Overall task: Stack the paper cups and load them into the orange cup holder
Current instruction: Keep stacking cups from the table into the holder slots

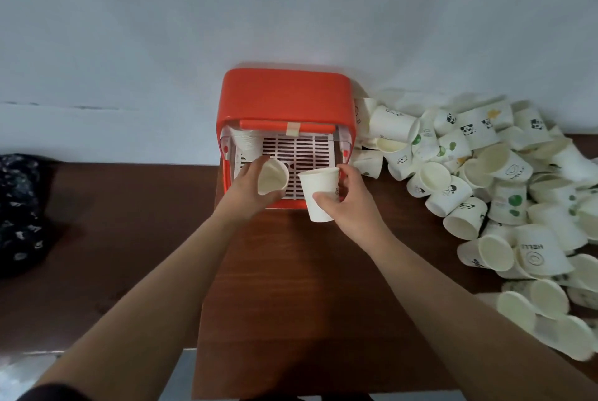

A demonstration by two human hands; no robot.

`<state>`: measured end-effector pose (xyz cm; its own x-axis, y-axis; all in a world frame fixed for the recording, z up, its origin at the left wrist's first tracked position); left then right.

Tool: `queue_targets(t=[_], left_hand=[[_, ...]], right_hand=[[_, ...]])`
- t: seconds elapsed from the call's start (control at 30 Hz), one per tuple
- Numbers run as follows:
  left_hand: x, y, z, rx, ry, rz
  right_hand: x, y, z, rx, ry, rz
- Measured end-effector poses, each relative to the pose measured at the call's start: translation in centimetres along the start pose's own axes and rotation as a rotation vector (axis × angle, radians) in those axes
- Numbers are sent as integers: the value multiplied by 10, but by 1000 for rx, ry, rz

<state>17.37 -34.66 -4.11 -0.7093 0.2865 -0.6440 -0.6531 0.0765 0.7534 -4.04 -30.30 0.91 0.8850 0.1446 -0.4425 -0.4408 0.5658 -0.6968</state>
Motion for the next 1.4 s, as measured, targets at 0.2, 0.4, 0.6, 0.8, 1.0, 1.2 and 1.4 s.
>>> queue_targets(t=[0.2, 0.4, 0.6, 0.8, 1.0, 1.2, 1.4], left_hand=[[6, 1, -3, 20, -17, 103], [-12, -12, 12, -25, -2, 273], [-50, 17, 8, 52, 115, 447], [-47, 17, 1, 83, 107, 448], [-35, 1, 4, 70, 48, 317], [-23, -4, 0, 100, -63, 213], [-24, -17, 2, 44, -3, 163]], right_hand=[[4, -15, -10, -15, 26, -116], [14, -40, -17, -112, 1, -117], [51, -62, -12, -259, -39, 58], [63, -63, -19, -277, -18, 43], [72, -61, -25, -282, -70, 99], [76, -38, -33, -247, -88, 190], [87, -31, -41, -220, -73, 258]])
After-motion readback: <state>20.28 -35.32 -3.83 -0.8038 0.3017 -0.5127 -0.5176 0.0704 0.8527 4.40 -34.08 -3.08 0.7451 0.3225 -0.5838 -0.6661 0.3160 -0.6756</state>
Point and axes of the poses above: each hand's wrist, its own z-axis away from the middle knuckle, its own x-axis out of the palm, y = z × x, the point moved 10 cm from there along -z, towards the middle knuckle, and after that the axes turned 12 degrees about x, right-handed, at the moved point
